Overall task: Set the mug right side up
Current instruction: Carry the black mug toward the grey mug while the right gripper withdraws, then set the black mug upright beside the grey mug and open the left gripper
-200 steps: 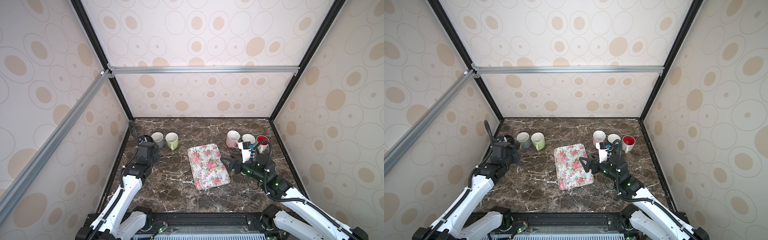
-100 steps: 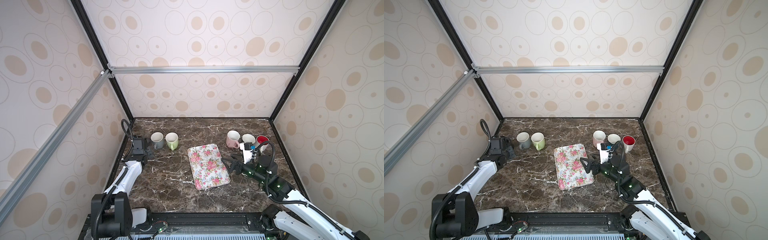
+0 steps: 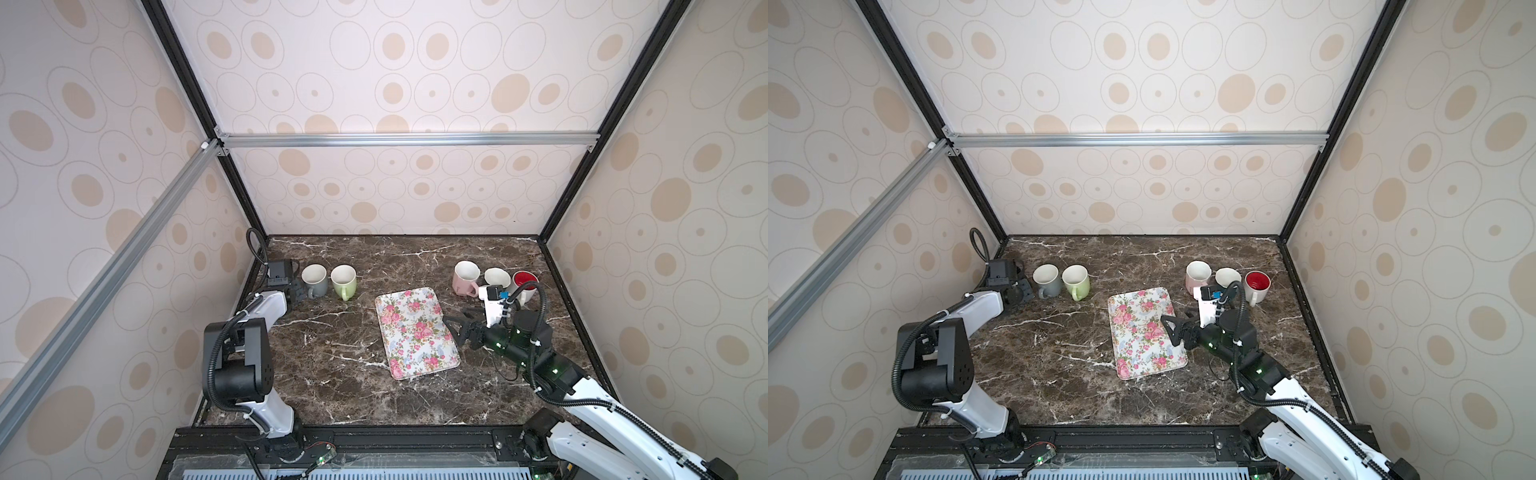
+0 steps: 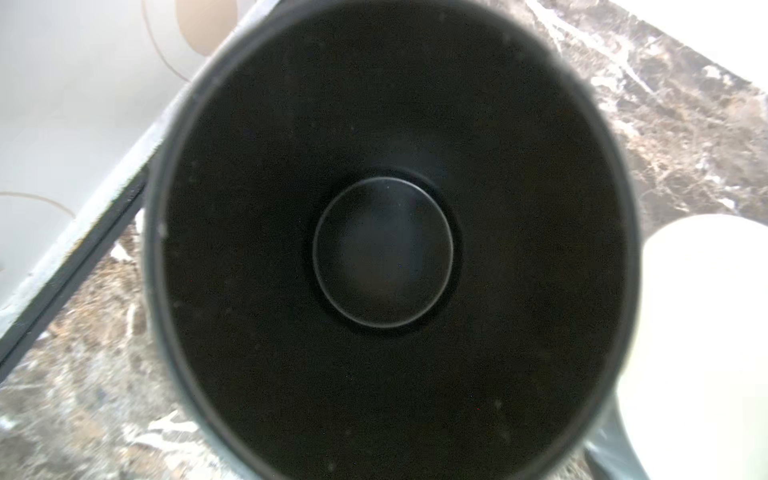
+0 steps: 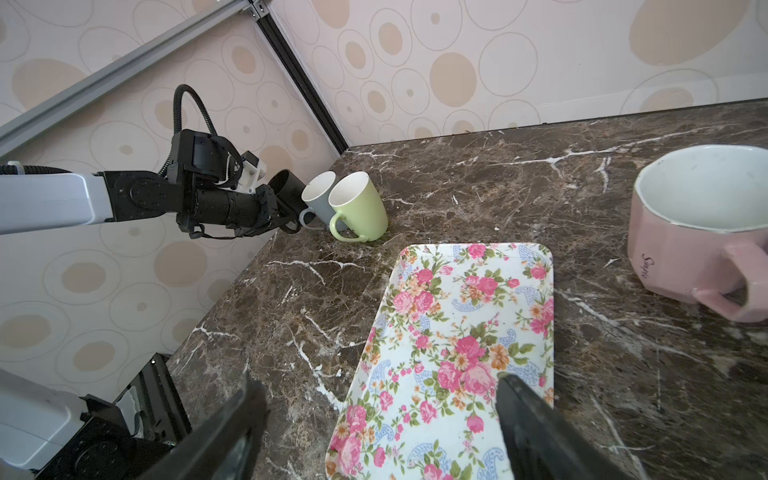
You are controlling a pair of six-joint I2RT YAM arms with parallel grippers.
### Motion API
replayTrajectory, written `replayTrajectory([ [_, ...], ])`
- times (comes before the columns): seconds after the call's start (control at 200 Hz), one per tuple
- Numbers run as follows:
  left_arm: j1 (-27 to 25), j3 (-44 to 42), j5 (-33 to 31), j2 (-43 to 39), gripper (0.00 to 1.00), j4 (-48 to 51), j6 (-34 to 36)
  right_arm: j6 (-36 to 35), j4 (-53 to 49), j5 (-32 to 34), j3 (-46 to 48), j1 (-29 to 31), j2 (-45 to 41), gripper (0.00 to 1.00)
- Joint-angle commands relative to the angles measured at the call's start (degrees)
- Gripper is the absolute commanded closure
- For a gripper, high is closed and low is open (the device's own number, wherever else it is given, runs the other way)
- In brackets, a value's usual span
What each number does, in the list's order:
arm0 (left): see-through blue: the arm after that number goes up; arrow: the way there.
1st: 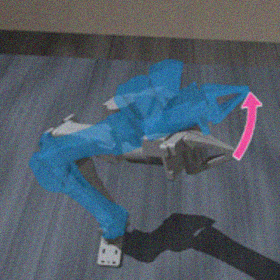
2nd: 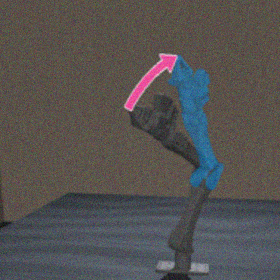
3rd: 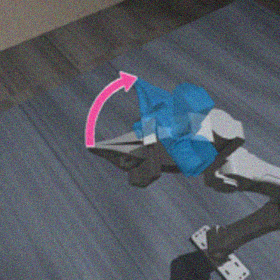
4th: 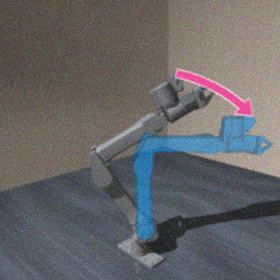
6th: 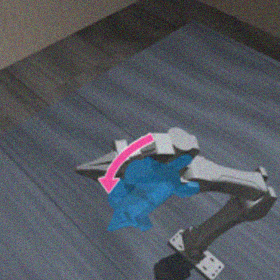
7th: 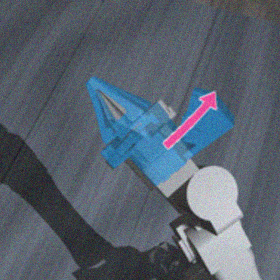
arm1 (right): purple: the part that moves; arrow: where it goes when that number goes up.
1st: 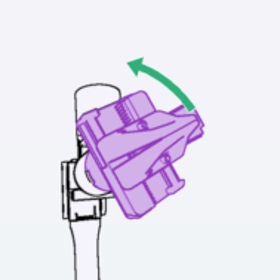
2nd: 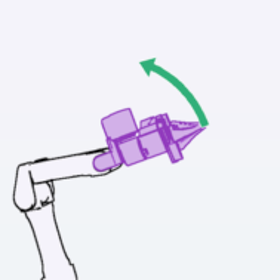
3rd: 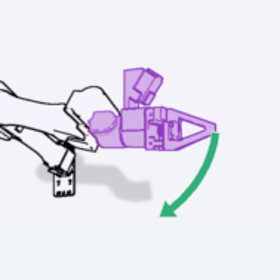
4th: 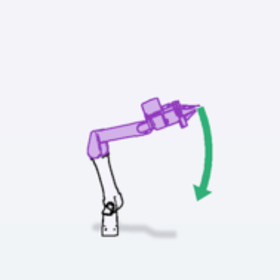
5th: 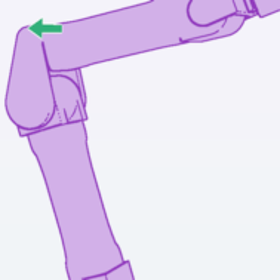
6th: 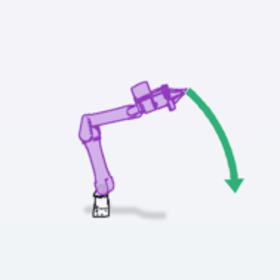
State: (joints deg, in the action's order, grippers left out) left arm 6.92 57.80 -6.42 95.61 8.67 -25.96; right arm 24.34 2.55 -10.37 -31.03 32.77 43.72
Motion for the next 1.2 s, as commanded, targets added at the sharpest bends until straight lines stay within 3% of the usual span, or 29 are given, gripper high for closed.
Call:
replayTrajectory([
  [0.0,0.47,3.83,-0.59,-0.18,1.0,-4.58,0.82,-1.3,-0.95,1.51,-0.21,0.27,-0.13,0.11],
  [0.31,0.71,4.88,0.27,2.17,1.0,-4.6,0.57,-1.05,-1.84,1.47,-1.08,0.28,1.95,0.11],
  [0.39,0.69,4.95,0.05,2.31,0.69,-4.55,0.39,-1.31,-3.02,2.01,-1.84,0.27,2.4,0.11],
  [0.46,0.72,4.7,0.55,2.3,0.76,-4.58,0.29,-1.38,-3.09,1.78,-1.95,0.3,2.46,0.1],
  [0.505,0.74,4.45,0.86,2.3,0.75,-4.69,0.13,-1.31,-3.25,1.59,-1.94,0.32,2.51,0.1],
  [0.59,0.65,3.95,1.36,1.89,0.41,-4.8,-0.14,-1.48,-4.03,1.86,-2.19,0.28,2.34,0.1],
  [0.755,0.71,2.45,1.67,-0.14,0.21,-3.99,-0.49,-1.88,-4.63,3.12,-2.28,0.3,1.78,0.09],
  [0.82,0.61,1.12,1.32,-1.9,0.03,-3.75,-0.89,-1.94,-4.67,3.39,-2.34,0.27,1.83,0.09],
  [1.195,0.12,-19.51,-0.49,-23.42,0.02,-11.31,-4.97,-2.47,-7.7,8.96,-3.22,0.32,3.26,0.09],
])
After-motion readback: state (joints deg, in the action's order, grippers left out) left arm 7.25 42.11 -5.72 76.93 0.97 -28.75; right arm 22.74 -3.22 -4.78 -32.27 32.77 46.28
